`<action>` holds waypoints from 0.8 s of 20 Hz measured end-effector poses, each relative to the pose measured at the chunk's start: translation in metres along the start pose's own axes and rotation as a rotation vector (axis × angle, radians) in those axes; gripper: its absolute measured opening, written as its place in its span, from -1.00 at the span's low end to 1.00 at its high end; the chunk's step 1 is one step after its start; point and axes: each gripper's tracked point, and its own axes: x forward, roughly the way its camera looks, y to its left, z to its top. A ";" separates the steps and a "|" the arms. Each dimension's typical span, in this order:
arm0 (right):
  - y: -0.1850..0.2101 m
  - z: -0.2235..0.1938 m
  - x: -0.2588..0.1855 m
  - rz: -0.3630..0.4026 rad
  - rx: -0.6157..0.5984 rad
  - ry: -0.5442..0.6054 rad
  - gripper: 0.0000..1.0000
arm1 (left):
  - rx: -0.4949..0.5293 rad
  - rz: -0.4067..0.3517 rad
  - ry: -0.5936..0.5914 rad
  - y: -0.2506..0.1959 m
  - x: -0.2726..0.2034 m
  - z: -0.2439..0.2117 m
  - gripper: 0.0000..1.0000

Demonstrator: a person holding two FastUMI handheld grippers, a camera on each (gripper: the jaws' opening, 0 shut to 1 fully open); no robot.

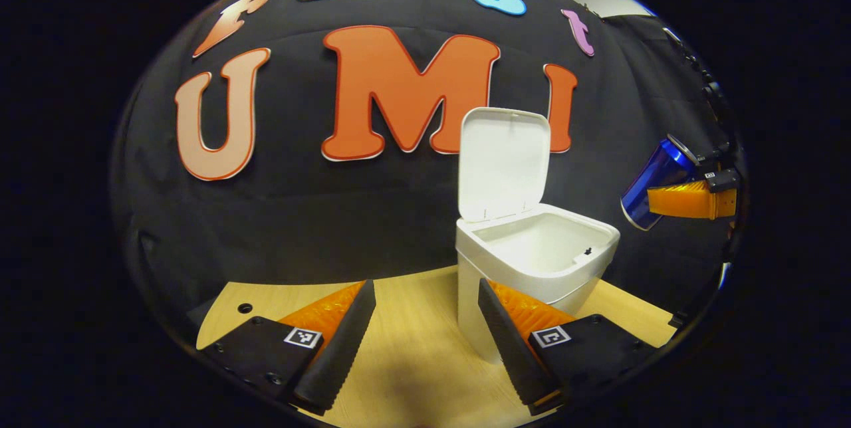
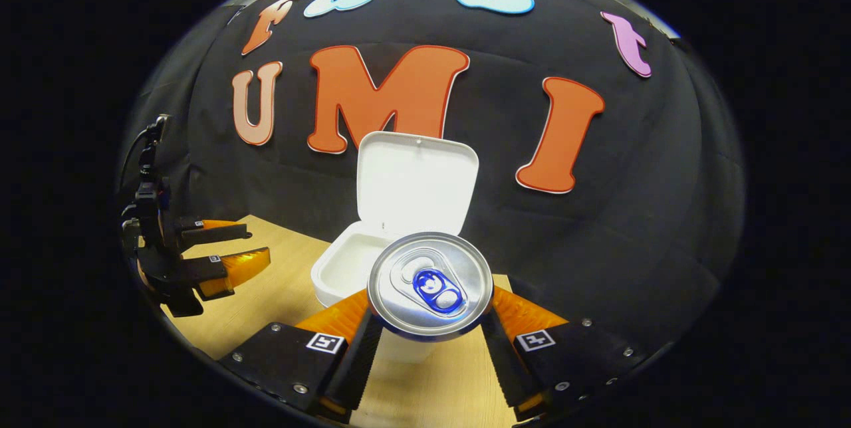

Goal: Press the lid of the desktop garbage bin to open it, pick up the crumpled paper on the desktop and throw it into the bin, then pick up the pop can on the desktop and drop it into the bin, and finally close the garbage bin lid.

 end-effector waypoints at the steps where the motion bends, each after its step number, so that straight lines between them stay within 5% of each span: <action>1: 0.001 0.000 0.002 0.007 -0.001 -0.003 0.58 | -0.002 0.021 -0.001 0.006 0.000 0.000 0.98; 16: 0.045 -0.004 0.074 0.099 -0.007 0.016 0.58 | 0.002 0.309 0.022 0.070 -0.039 -0.008 1.00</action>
